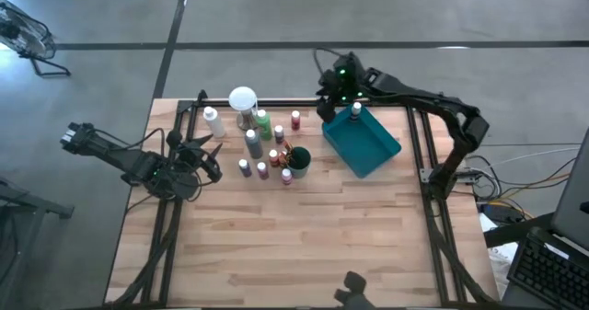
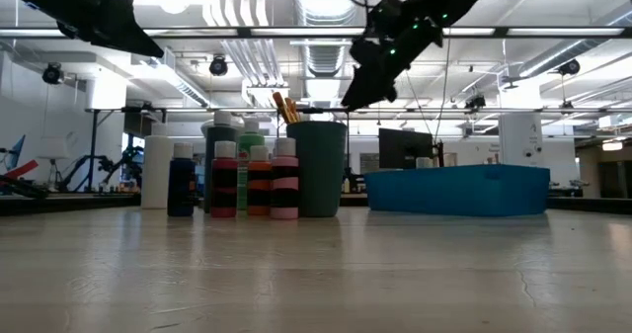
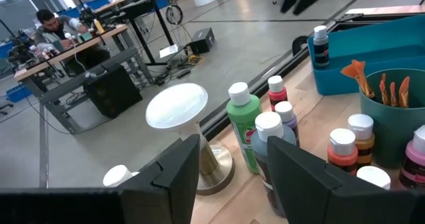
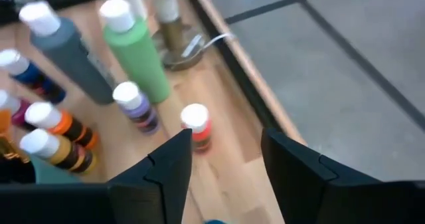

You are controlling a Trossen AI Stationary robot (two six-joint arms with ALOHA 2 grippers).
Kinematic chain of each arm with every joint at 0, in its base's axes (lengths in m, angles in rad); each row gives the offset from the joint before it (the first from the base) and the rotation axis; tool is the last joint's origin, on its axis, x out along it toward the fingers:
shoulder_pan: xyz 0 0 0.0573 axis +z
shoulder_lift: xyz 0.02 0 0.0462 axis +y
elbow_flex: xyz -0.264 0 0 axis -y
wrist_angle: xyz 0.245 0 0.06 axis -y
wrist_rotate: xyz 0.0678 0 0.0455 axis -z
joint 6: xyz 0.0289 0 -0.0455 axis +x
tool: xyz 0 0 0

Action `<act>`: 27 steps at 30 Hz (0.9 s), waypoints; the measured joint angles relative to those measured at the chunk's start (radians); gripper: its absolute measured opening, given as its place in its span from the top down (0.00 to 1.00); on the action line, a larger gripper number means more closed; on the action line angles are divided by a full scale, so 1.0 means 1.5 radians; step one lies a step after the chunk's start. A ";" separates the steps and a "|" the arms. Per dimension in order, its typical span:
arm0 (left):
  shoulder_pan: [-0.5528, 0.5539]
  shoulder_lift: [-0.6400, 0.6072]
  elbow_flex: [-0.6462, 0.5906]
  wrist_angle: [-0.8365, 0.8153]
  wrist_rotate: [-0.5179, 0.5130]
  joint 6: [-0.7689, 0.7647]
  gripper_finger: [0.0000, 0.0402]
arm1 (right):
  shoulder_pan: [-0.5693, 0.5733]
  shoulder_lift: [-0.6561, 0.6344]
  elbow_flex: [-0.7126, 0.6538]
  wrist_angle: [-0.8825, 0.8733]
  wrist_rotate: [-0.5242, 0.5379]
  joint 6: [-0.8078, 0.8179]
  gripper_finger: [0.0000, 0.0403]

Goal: Pick & Place Paint Supplies
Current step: Put the light orange paint bottle into blue bin

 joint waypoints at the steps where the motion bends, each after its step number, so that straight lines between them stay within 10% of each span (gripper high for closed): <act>1: 0.000 0.000 0.000 0.000 0.000 0.000 0.55 | 0.003 0.013 0.007 0.001 0.000 -0.005 0.58; 27: 0.000 0.000 0.000 0.000 0.000 0.000 0.55 | 0.056 0.279 0.287 -0.182 0.003 -0.022 0.55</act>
